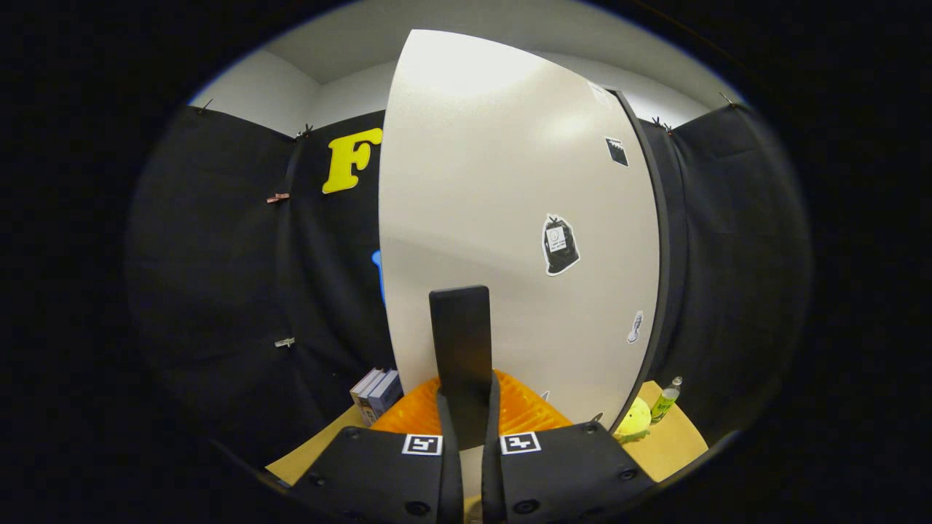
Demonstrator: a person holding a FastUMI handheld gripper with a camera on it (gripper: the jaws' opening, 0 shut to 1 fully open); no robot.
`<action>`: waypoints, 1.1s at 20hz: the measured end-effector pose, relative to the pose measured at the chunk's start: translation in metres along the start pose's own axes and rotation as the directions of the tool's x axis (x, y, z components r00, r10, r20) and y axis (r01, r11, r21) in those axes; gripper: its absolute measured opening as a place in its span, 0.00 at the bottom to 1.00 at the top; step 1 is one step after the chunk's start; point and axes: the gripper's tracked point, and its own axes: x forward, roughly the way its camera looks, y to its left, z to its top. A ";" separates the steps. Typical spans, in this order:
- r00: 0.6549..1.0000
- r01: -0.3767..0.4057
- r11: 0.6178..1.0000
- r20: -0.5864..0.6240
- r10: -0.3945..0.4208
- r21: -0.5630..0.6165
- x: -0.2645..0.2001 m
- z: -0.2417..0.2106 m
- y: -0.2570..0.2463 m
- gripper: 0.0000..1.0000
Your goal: Open the shoe cabinet door, grab the shoes and put them into the shoe cabinet, then close the shoe cabinet door.
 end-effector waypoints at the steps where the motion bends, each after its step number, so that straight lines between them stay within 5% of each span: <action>1: 1.000 0.002 1.000 0.000 -0.002 0.003 -0.003 0.000 -0.002 0.14; 22: 0.995 0.100 0.994 -0.024 -0.099 0.049 -0.035 -0.003 -0.045 0.13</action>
